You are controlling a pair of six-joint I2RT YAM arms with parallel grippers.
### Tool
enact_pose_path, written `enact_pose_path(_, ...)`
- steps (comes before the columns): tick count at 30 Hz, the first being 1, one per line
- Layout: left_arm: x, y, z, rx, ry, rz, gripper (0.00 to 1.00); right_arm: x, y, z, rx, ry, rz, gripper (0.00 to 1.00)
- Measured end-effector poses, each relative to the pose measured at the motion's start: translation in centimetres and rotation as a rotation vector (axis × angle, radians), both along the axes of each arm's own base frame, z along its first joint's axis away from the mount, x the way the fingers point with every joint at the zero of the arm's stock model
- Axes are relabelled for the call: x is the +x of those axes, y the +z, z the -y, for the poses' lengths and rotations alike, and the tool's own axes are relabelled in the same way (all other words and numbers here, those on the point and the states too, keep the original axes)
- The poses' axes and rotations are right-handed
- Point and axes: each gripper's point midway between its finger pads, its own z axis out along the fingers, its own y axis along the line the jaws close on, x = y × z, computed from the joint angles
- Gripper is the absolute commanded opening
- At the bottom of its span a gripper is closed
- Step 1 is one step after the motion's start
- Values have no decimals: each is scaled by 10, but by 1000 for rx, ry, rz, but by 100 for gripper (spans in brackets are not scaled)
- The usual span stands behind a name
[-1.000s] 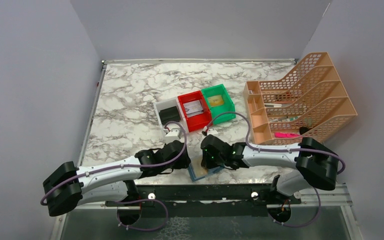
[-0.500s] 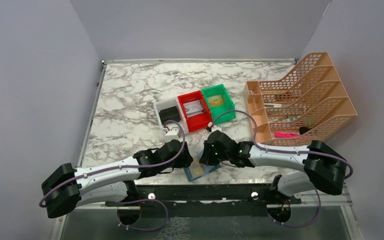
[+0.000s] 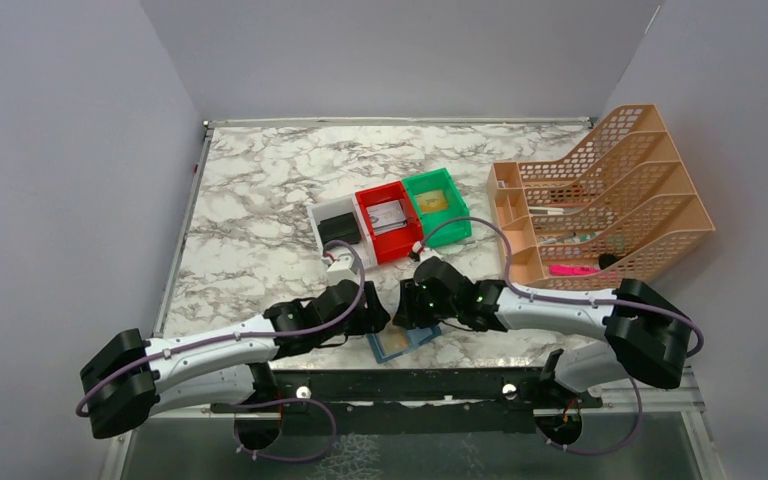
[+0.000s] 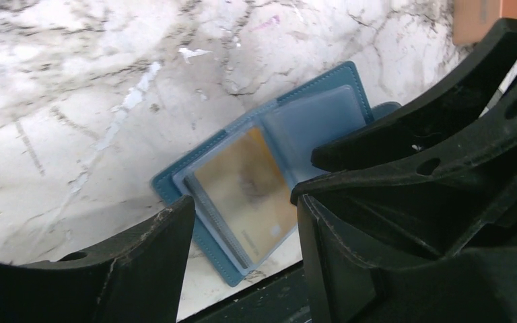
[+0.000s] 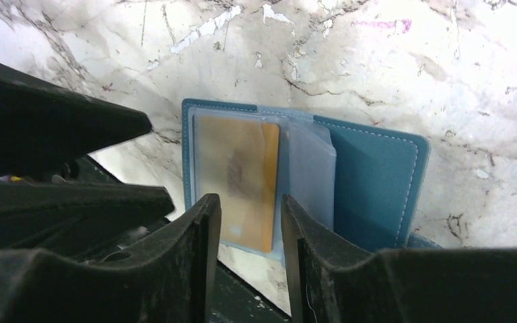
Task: Take the credit cards out of the card holder
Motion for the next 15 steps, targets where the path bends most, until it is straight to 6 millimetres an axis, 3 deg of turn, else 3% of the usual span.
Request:
enact_pose_path(8, 9, 12, -34, -22, 194, 21, 68, -9, -12, -5, -85, 57, 13, 48)
enact_pose_path(15, 9, 10, -63, -21, 317, 19, 70, -14, -16, -19, -179, 80, 66, 49)
